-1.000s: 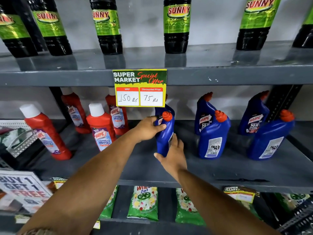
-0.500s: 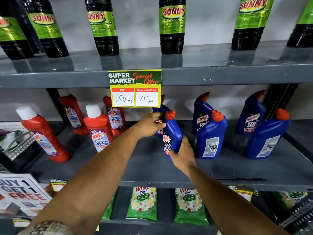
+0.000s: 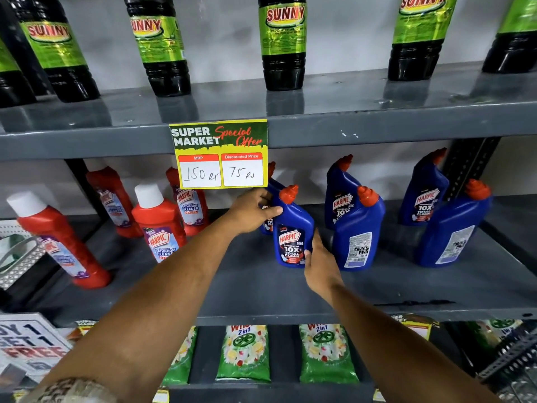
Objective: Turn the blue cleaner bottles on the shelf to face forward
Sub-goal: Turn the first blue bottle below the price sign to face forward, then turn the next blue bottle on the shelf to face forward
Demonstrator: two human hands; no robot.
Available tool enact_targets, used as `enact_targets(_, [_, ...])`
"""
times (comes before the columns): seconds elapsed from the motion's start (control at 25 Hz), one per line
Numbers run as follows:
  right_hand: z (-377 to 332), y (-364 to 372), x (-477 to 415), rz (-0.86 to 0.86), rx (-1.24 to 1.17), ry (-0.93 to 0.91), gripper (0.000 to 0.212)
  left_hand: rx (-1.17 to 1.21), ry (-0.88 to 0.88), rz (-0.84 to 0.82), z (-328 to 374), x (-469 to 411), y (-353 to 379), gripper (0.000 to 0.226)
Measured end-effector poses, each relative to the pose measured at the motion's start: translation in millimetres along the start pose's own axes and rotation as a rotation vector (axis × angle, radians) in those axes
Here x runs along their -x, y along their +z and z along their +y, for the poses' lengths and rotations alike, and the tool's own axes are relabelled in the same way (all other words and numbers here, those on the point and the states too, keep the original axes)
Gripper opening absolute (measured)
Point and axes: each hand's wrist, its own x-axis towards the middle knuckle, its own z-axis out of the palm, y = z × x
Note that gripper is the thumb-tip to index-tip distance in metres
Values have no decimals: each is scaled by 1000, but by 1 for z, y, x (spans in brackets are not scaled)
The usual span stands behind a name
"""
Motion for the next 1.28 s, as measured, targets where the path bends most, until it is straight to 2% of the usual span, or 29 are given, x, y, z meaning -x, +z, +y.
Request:
enact_targets(0.08, [-2, 0, 0, -5, -3, 19, 68, -28, -2, -55, 4, -2, -5, 34])
enact_targets(0.16, [-3, 0, 5, 30, -17, 25, 68, -233, -55, -183, 14, -3, -14, 29])
enact_targets(0.28, [9, -1, 27, 183, 154, -58, 49, -659, -365, -638, 49, 14, -23, 32])
enact_targets(0.32, [15, -1, 35, 213, 183, -73, 39, -676, -405, -770, 62, 21, -17, 29])
enact_targets(0.36, [22, -4, 41, 241, 179, -58, 33, -631, -372, -839, 73, 26, -5, 27])
enact_targets(0.44, [33, -11, 43, 397, 61, 40, 39, -486, -210, -793, 97, 29, 30, 29])
enact_targets(0.52, [33, -26, 36, 621, -117, 151, 60, -419, -72, -579, 121, 21, 65, 30])
enact_targets(0.56, [31, -36, 33, 678, -188, 185, 67, -432, -26, -427, 130, 14, 80, 29])
enact_targets(0.64, [32, -53, 25, 643, -257, 224, 78, -443, -15, -155, 144, 5, 102, 28])
enact_targets(0.72, [37, -63, 19, 563, -232, 224, 87, -322, -31, -45, 149, -1, 118, 33])
enact_targets(0.84, [44, -70, 15, 484, -163, 156, 91, -190, 30, -17, 152, -8, 123, 47])
enact_targets(0.96, [42, -72, 12, 442, -127, 161, 94, -226, 96, -55, 154, -15, 119, 39])
enact_targets(1.16, [33, -66, 11, 466, -48, 224, 103, -170, 104, -181, 143, -20, 109, 45])
enact_targets(1.28, [30, -65, 8, 450, -20, 262, 109, -163, 117, -184, 135, -24, 109, 41])
